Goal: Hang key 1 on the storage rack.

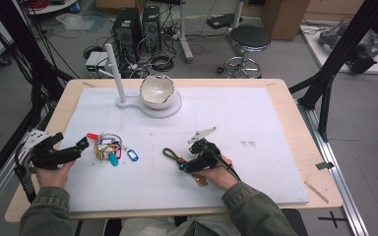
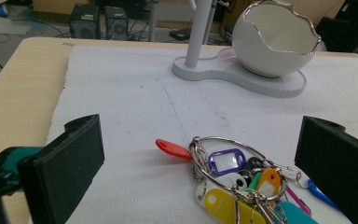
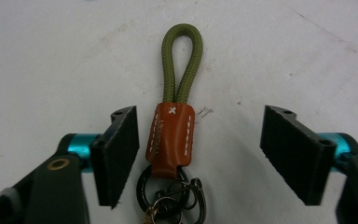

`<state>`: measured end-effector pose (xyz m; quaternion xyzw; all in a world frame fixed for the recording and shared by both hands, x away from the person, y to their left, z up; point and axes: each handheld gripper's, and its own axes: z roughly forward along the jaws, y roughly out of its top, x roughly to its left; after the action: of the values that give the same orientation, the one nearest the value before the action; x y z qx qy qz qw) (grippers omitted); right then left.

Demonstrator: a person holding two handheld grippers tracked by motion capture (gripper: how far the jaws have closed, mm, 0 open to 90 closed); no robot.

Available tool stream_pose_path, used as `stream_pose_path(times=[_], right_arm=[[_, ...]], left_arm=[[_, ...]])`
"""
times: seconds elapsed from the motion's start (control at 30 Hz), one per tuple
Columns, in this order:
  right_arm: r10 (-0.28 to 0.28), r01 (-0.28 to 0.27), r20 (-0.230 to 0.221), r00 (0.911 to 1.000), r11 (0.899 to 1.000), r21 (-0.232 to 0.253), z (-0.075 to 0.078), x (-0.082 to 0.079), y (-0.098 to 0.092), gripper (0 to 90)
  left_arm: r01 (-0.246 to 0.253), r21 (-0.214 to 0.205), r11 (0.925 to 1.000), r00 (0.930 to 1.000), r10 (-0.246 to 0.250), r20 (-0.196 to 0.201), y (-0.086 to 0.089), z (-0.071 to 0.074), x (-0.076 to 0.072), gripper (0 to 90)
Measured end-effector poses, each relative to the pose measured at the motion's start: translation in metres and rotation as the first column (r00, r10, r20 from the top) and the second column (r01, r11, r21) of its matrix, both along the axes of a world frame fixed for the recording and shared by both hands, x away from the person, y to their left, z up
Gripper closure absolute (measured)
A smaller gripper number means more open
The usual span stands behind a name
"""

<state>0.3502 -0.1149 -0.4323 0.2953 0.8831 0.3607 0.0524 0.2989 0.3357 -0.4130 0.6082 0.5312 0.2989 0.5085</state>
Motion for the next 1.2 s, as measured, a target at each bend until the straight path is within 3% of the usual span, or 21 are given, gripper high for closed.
stream_pose_path(times=[0.27,0.43,0.53,0.97,1.2], right_arm=[[0.015,-0.015,-0.003,0.9999,1.000,-0.023,0.001,-0.003,0.005,50.1],[0.058,-0.058,-0.006,0.9983,0.997,-0.043,0.000,-0.010,0.013,68.6],[0.076,-0.074,0.022,0.9969,0.996,-0.058,0.001,-0.014,0.017,74.9],[0.066,-0.066,-0.014,0.9977,0.997,-0.039,0.005,-0.014,0.014,76.5],[0.052,-0.052,-0.031,0.9982,0.999,-0.003,0.009,-0.014,0.010,76.5]], left_arm=[[0.000,-0.001,1.0000,1.0000,0.000,0.001,0.000,0.000,0.000,1.7],[0.001,-0.001,1.0000,1.0000,-0.001,0.001,0.000,0.000,0.000,1.7],[0.001,-0.002,1.0000,1.0000,-0.001,0.001,0.000,0.000,0.000,1.7],[0.001,-0.002,1.0000,1.0000,-0.001,0.002,0.000,0.000,0.000,1.7],[0.001,-0.002,1.0000,1.0000,-0.001,0.003,0.000,0.000,0.000,1.7]])
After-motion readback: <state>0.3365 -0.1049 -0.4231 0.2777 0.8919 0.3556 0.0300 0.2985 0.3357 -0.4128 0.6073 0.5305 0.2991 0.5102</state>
